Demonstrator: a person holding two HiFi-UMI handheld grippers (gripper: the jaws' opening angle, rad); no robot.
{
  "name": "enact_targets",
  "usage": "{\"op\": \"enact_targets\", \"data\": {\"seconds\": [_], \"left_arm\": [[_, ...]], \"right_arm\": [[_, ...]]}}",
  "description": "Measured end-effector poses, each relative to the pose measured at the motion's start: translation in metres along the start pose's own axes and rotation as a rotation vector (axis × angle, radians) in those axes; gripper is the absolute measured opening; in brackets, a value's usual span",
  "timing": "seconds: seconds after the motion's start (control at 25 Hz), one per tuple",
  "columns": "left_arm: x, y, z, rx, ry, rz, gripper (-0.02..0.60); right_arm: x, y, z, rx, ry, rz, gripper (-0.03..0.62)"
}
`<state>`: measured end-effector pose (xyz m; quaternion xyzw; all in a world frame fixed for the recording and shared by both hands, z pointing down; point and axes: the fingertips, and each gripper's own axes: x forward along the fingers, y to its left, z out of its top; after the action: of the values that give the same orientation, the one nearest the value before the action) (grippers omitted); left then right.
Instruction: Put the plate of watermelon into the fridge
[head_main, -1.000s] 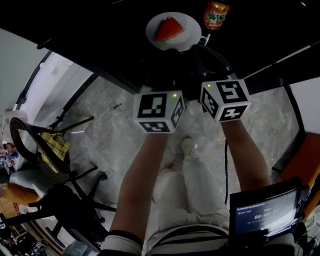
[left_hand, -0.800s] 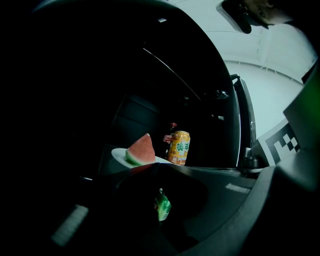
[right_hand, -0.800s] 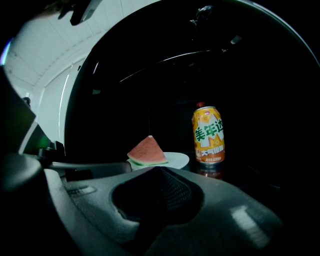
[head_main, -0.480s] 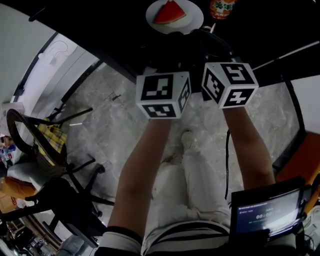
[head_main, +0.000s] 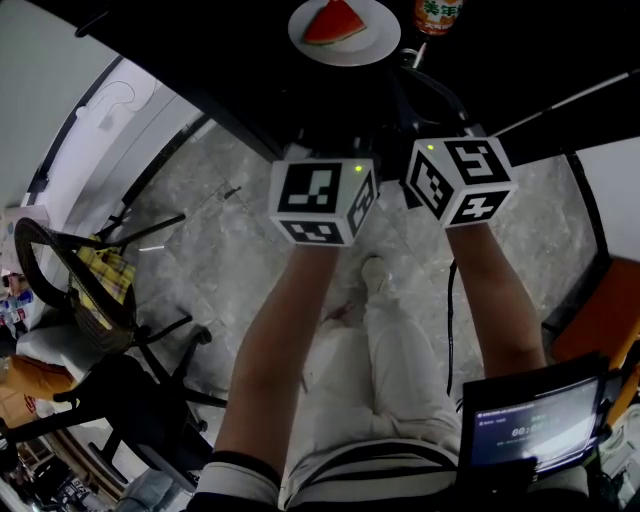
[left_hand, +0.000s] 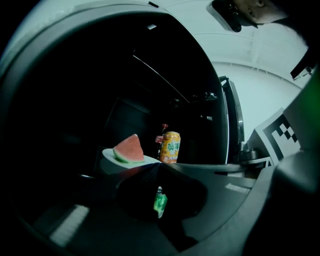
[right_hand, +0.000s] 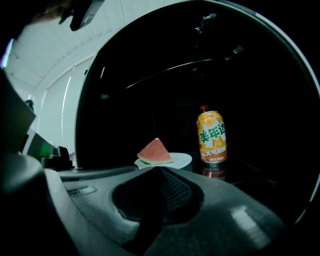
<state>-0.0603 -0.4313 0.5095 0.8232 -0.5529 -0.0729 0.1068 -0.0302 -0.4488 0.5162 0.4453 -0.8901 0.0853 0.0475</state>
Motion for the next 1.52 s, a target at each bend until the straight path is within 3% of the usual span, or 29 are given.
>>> {"op": "enact_targets", "data": {"seconds": [0.2,0.56,0.92,1.52], "left_arm": [[-0.020,-0.008,0.006,0.003,0.044,0.002,0.002],[-0.066,-0.042,0.046,-0.016,0.039,-0.001,0.002],[-0.123,-0.074,0.086,-0.018,0.073,-0.027,0.002],[-0.221,-0.096,0.192,0.010,-0.014,-0.025,0.002]], "right_arm": [[-0.019,0.014,0.007,-0.023,0.024,-0.005,-0.003],[-0.070,0.041,0.044,-0.043,0.024,-0.018,-0.003],[-0.121,0.084,0.086,-0.007,-0.009,-0.034,-0.002],[-0.212,0.151,0.160,-0.004,-0.055,-0.077,-0.003]]}}
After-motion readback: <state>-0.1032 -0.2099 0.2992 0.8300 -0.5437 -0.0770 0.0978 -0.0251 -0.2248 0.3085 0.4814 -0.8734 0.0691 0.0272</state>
